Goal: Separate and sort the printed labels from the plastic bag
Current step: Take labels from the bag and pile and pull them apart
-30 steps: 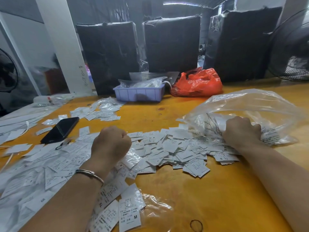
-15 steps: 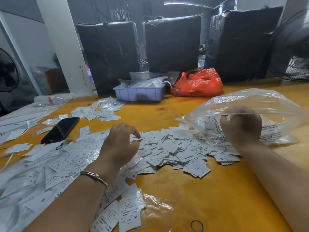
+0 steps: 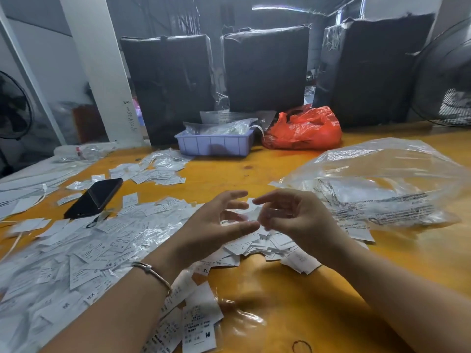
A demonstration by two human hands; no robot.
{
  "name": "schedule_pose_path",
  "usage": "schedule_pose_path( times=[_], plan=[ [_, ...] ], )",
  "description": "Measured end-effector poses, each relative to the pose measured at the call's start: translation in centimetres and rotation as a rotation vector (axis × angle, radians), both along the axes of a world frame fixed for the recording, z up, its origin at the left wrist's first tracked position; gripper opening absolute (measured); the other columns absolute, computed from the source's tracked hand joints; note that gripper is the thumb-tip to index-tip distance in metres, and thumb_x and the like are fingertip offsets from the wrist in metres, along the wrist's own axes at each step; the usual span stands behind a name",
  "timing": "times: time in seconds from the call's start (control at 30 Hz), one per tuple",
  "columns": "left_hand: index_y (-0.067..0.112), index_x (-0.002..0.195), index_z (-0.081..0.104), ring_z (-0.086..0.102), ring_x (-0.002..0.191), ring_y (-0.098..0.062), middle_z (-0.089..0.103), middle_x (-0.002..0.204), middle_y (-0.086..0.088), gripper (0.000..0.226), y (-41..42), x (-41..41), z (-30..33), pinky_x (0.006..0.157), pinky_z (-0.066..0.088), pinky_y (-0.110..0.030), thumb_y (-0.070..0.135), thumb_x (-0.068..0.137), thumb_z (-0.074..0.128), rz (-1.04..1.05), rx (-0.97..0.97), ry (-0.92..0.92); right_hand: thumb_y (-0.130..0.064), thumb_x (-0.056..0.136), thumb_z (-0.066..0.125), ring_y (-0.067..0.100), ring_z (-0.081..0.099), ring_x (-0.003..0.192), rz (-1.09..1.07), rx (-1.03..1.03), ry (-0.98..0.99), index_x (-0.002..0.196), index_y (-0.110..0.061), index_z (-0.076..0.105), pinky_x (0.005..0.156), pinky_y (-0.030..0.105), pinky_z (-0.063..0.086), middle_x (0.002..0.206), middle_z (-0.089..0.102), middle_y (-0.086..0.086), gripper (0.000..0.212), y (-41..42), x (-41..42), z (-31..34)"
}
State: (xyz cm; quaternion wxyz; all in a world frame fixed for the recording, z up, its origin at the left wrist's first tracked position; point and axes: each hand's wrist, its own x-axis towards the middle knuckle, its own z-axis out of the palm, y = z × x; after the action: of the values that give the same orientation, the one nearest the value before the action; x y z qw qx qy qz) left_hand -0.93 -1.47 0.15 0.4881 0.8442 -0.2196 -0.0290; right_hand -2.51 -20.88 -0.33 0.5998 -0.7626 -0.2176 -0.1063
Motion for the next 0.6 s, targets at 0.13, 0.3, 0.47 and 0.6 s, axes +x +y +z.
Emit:
schedule_pose_path(
  times=[0.13, 0.3, 0.47, 0.6],
  plan=[
    [0.027, 0.119, 0.058, 0.070, 0.090, -0.011, 0.074, 0.097, -0.002, 0.045, 0.0, -0.1, 0.0, 0.086, 0.057, -0.028, 0.017, 0.079, 0.077, 0.002, -0.108, 0.021, 0.006, 0.074, 0.075, 0.023, 0.070, 0.081, 0.025, -0.046, -0.064, 0.102, -0.009, 0.068, 0.082, 0.031, 0.057, 0.087, 0.071, 0.013, 0.032, 0.4, -0.2, 0.0],
    [0.022, 0.106, 0.066, 0.069, 0.080, -0.013, 0.072, 0.085, -0.005, 0.032, 0.6, 0.4, 0.0, 0.073, 0.056, -0.020, 0.004, 0.081, 0.074, 0.150, -0.155, -0.053, -0.008, 0.076, 0.073, 0.007, 0.056, 0.099, -0.235, -0.389, -0.204, 0.119, -0.023, 0.061, 0.086, 0.025, 0.047, 0.112, 0.062, -0.007, 0.047, -0.7, 0.8, -0.4],
    [0.017, 0.105, 0.069, 0.070, 0.081, -0.015, 0.073, 0.088, -0.010, 0.031, 1.0, 0.7, -0.1, 0.071, 0.055, -0.017, 0.005, 0.078, 0.077, 0.251, -0.139, -0.033, -0.039, 0.077, 0.070, 0.006, 0.041, 0.122, -0.237, -0.840, -0.154, 0.119, -0.027, 0.064, 0.099, 0.029, 0.029, 0.127, 0.056, -0.015, 0.044, -0.8, 1.6, -1.3],
    [0.015, 0.088, 0.073, 0.070, 0.083, -0.010, 0.076, 0.086, -0.002, 0.013, 1.0, 0.7, -0.2, 0.068, 0.053, -0.011, 0.005, 0.079, 0.075, 0.284, -0.131, -0.030, -0.041, 0.082, 0.066, 0.007, 0.050, 0.109, -0.247, -0.826, -0.195, 0.095, -0.026, 0.074, 0.092, 0.029, 0.028, 0.108, 0.066, -0.016, 0.021, -0.7, 1.7, -1.5]
  ],
)
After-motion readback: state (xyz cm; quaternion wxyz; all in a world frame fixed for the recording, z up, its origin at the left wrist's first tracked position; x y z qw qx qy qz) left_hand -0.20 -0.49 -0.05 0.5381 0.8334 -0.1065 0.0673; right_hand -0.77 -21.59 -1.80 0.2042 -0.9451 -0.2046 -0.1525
